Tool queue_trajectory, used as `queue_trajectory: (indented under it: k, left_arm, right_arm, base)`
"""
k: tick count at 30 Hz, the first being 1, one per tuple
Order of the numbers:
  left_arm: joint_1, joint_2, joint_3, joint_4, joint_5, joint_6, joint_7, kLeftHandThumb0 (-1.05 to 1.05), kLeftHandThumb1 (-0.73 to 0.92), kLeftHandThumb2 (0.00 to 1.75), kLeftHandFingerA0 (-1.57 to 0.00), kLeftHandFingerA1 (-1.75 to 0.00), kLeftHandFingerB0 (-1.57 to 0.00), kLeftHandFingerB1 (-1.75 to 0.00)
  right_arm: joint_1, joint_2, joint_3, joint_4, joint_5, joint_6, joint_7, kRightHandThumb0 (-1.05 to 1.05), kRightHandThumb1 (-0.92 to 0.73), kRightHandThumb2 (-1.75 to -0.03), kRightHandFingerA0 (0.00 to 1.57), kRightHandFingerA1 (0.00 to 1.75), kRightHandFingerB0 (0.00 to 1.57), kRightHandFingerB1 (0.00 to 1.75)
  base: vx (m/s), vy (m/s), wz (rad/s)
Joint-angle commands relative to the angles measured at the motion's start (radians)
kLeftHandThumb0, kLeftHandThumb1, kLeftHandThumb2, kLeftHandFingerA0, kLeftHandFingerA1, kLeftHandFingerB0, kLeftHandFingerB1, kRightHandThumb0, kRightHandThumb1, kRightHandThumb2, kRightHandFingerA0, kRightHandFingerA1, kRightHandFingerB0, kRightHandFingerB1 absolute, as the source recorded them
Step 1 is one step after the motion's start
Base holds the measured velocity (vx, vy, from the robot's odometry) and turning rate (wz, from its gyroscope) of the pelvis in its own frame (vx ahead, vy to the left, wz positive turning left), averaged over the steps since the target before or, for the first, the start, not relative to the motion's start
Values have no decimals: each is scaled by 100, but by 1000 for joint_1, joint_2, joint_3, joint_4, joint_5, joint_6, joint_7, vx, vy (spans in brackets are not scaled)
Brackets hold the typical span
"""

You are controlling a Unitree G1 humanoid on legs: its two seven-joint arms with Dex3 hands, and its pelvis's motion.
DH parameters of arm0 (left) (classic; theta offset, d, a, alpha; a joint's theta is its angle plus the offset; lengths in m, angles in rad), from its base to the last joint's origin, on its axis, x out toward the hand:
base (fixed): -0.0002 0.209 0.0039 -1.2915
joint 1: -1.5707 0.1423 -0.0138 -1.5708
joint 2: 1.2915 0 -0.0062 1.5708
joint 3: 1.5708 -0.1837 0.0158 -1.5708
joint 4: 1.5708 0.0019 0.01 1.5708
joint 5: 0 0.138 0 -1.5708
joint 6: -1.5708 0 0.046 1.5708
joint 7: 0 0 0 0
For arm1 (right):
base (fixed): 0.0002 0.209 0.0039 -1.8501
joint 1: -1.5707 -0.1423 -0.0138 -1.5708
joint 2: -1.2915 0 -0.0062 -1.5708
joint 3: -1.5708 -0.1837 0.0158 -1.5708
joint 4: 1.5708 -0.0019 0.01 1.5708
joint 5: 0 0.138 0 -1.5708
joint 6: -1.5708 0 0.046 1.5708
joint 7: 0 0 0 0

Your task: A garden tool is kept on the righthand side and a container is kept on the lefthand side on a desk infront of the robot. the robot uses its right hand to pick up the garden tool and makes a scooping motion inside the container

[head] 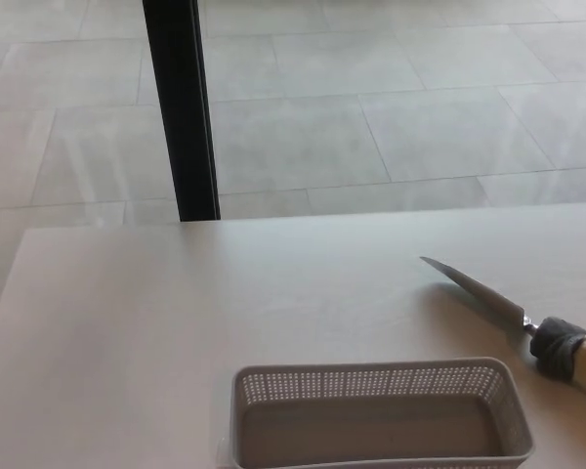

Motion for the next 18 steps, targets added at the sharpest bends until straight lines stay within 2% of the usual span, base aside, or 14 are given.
queue_trajectory:
  k: [1, 2, 3, 4, 5, 6, 7, 8, 9, 14, 15, 16, 17, 18]
  left_arm:
    - [-16, 35, 43, 34, -59, 36, -9, -37, 68, 60, -63, -72, -45, -56]
    - [-17, 35, 43, 35, -59, 35, -10, -37, 68, 60, -63, -72, -45, -56]
    - [-17, 33, 54, 37, -70, 34, -18, -36, 68, 60, -58, -71, -42, -55]
    - [-23, 35, 46, 47, -59, 36, -13, -38, 67, 60, -58, -69, -44, -54]
    - [-23, 34, 44, 50, -56, 34, -14, -38, 67, 60, -58, -69, -44, -54]
    - [-27, 31, 55, 55, -68, 37, -17, -36, 67, 59, -55, -68, -42, -52]
    - [-28, 29, 64, 57, -78, 40, -19, -35, 67, 59, -59, -71, -41, -53]
    - [-26, 28, 71, 56, -83, 43, -20, -35, 67, 59, -59, -71, -41, -53]
    - [-23, 30, 68, 54, -76, 42, -25, -37, 69, 61, -59, -70, -43, -53]
    - [-10, 29, 74, 40, -88, 47, -26, -35, 65, 59, -65, -74, -45, -53]
    - [-8, 29, 74, 40, -88, 44, -29, -36, 64, 59, -66, -73, -45, -53]
    - [-9, 29, 72, 38, -88, 41, -33, -36, 64, 59, -66, -73, -45, -53]
    - [-8, 30, 65, 36, -82, 42, -33, -38, 64, 59, -64, -72, -44, -52]
    - [-17, 33, 63, 32, -82, 50, -31, -37, 65, 59, -63, -71, -45, -54]
  right_arm:
    - [-113, -117, -179, 172, 194, -34, -69, -72, -57, -94, 21, 71, 3, 23]
    - [-120, -121, -188, 182, 193, -37, -69, -72, -57, -94, 21, 71, 3, 23]
    - [-154, -156, -220, 138, 220, -36, -52, -101, -69, -100, 0, 14, 0, 3]
    - [-206, -203, -230, 127, 213, -37, -96, -101, -69, -103, 10, 21, 0, 6]
    - [-224, -214, -242, 135, 216, -38, -108, -101, -69, -103, 10, 21, 0, 6]
    - [-251, -238, -246, 136, 211, -48, -115, -105, -72, -102, 0, 9, 0, 0]
    - [-283, -269, -247, 126, 207, -56, -97, -82, -83, -65, 0, 0, 0, 0]
    - [-312, -302, -244, 113, 206, -63, -67, -82, -83, -65, 0, 0, 0, 0]
    - [-338, -323, -235, 91, 196, -43, -77, -105, -76, -108, 0, 9, 0, 4]
    - [-463, -377, -136, -124, 152, -44, -35, -104, -71, -110, 0, 8, 0, 0]
    - [-473, -378, -106, -168, 138, -35, -30, -105, -64, -111, 0, 35, 0, 7]
    - [-489, -380, -62, -234, 119, -22, -22, -105, -64, -111, 0, 35, 0, 7]
    - [-490, -379, -38, -274, 115, -8, -11, -105, -59, -111, 0, 47, 0, 21]
    - [-518, -378, 5, -286, 81, -40, -15, -105, -58, -110, 0, 50, 0, 33]
  base:
    - [0, 0, 0]
    - [0, 0, 0]
    - [0, 0, 0]
    - [0, 0, 0]
    - [0, 0, 0]
    - [0, 0, 0]
    - [0, 0, 0]
    - [0, 0, 0]
    - [0, 0, 0]
    - [0, 0, 0]
    - [0, 0, 0]
    - [0, 0, 0]
    - [0, 0, 0]
    - [0, 0, 0]
